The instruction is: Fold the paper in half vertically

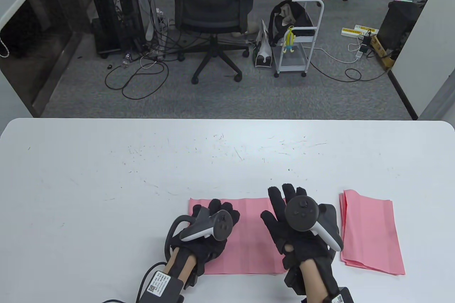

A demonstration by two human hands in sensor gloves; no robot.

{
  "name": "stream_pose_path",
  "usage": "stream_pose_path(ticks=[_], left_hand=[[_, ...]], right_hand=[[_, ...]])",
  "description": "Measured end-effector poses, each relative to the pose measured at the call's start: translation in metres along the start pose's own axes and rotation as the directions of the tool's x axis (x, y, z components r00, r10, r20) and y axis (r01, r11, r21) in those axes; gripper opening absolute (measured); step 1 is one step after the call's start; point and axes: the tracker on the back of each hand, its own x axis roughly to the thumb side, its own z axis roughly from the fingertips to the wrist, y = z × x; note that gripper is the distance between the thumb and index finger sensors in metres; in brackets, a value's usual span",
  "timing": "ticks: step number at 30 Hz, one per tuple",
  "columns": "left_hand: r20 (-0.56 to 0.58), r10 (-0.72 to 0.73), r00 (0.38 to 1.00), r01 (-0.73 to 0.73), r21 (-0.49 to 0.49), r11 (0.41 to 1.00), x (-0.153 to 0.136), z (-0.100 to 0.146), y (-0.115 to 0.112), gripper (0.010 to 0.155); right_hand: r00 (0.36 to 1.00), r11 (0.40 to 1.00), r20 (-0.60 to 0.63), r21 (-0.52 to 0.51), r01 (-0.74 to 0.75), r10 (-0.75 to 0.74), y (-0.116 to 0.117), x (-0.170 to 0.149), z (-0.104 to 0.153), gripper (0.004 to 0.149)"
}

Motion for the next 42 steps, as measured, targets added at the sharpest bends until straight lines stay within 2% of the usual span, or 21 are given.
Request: stream_pose_path(ticks=[2, 5, 9, 13, 17, 21, 27, 33, 37, 42], left_hand=[[-0.068, -0.025, 0.997, 0.028, 0.045, 0.999, -0.011, 0.011, 0.007, 0.074], [-0.147, 0.003, 0.989, -0.004, -0.010, 1.000, -0.028, 0.022, 0.007, 0.076], [-0.195, 0.033, 0.980, -0.050, -0.083, 0.995, -0.041, 0.022, -0.014, 0.077], [-0.192, 0.038, 0.981, -0.073, -0.177, 0.982, -0.044, 0.014, -0.046, 0.077], [-0.185, 0.048, 0.982, -0.088, -0.213, 0.973, -0.046, 0.011, -0.061, 0.076], [-0.167, 0.104, 0.980, -0.138, -0.204, 0.969, -0.049, 0.012, -0.068, 0.076], [-0.161, 0.098, 0.982, -0.132, -0.220, 0.967, -0.048, 0.011, -0.070, 0.076], [-0.156, 0.114, 0.981, -0.147, -0.219, 0.965, -0.048, 0.011, -0.071, 0.076], [-0.153, 0.129, 0.980, -0.162, -0.222, 0.961, -0.048, 0.011, -0.071, 0.076], [-0.152, 0.134, 0.979, -0.166, -0.224, 0.960, -0.048, 0.010, -0.071, 0.076]], right_hand=[[1.000, 1.000, -0.002, 0.004, 0.001, -0.001, 0.000, 0.000, -0.001, 0.069], [1.000, 1.000, -0.005, 0.007, -0.003, 0.003, 0.001, -0.001, -0.001, 0.069], [1.000, 1.000, -0.020, 0.015, -0.006, 0.006, 0.003, -0.003, -0.002, 0.069], [0.999, 1.000, -0.048, 0.016, -0.001, 0.002, 0.003, -0.011, -0.005, 0.069], [0.997, 1.000, -0.080, 0.020, 0.004, -0.002, 0.004, -0.019, -0.008, 0.068], [0.993, 0.999, -0.117, 0.036, -0.008, 0.012, 0.009, -0.027, -0.014, 0.068], [0.984, 0.999, -0.177, 0.053, 0.005, 0.005, 0.021, -0.039, -0.031, 0.070], [0.927, 0.987, -0.375, 0.152, 0.056, 0.005, 0.050, -0.079, -0.068, 0.077], [0.903, 0.967, -0.429, 0.232, 0.103, 0.007, 0.067, -0.097, -0.085, 0.079], [0.882, 0.968, -0.462, 0.248, 0.031, 0.090, 0.073, -0.096, -0.095, 0.079]])
